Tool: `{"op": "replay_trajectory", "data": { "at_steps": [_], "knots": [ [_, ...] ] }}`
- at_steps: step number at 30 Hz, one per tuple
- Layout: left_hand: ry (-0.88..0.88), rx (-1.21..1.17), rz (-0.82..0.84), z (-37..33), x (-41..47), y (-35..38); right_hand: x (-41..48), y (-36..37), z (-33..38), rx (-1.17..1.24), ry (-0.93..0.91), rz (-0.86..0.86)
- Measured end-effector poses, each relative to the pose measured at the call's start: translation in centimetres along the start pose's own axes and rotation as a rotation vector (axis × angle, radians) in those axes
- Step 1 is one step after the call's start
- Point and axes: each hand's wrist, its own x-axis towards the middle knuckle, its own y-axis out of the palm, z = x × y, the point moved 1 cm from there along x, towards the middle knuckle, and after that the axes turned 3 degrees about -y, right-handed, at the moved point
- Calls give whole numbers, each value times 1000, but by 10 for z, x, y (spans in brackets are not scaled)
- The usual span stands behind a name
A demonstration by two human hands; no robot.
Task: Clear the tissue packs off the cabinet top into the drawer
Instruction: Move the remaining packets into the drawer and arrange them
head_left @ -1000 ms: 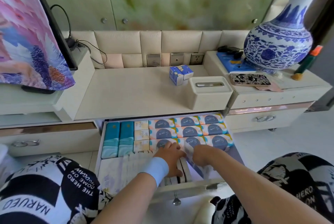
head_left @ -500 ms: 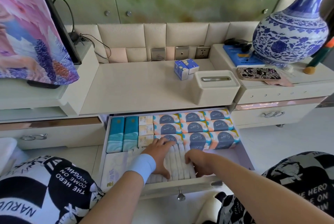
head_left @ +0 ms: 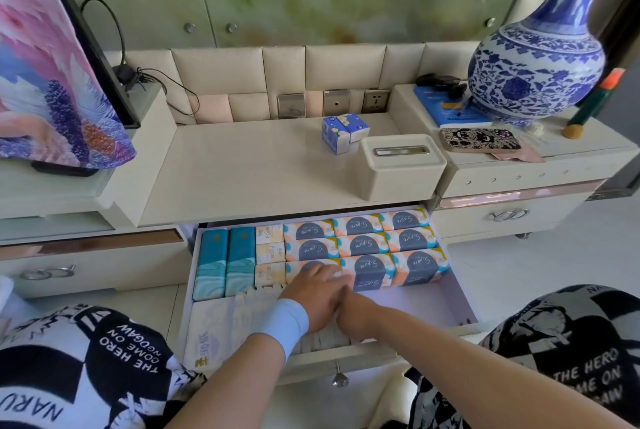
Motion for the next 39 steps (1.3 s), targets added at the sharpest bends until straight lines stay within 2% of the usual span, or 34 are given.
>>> {"op": "replay_trajectory", "data": {
  "at_steps": [3,6,9,12,14,18,21,27,33,39],
  "knots": [
    [-38,21,106,-2,1,5,3,-8,-12,34,16,26],
    [-63,16,101,-2,3,1,-3,-14,-17,37,46,-57],
    [-55,40,111,-2,2,-1,-13,-7,-22,-23,-59,-35],
    [-72,18,127,-2,0,-1,-16,-5,-28,-41,-79,-5],
    [-80,-19,110,0,1,-5,-16,-19,-25,-80,-82,-111],
    [-121,-87,29,6,10,-28,-21,-60,-17,-308,-148,-383],
    [-182,-128,-19,17,24,-61,-19,-93,-8,-356,-191,-484],
    [-214,-28,-115,56,64,-151,0,-181,23,-445,-255,-630],
    [-293,-18,-140,91,120,-197,62,-256,44,-473,-169,-700],
    [-330,-114,-152,108,187,-186,150,-293,45,-430,-6,-704]
  ]
}}
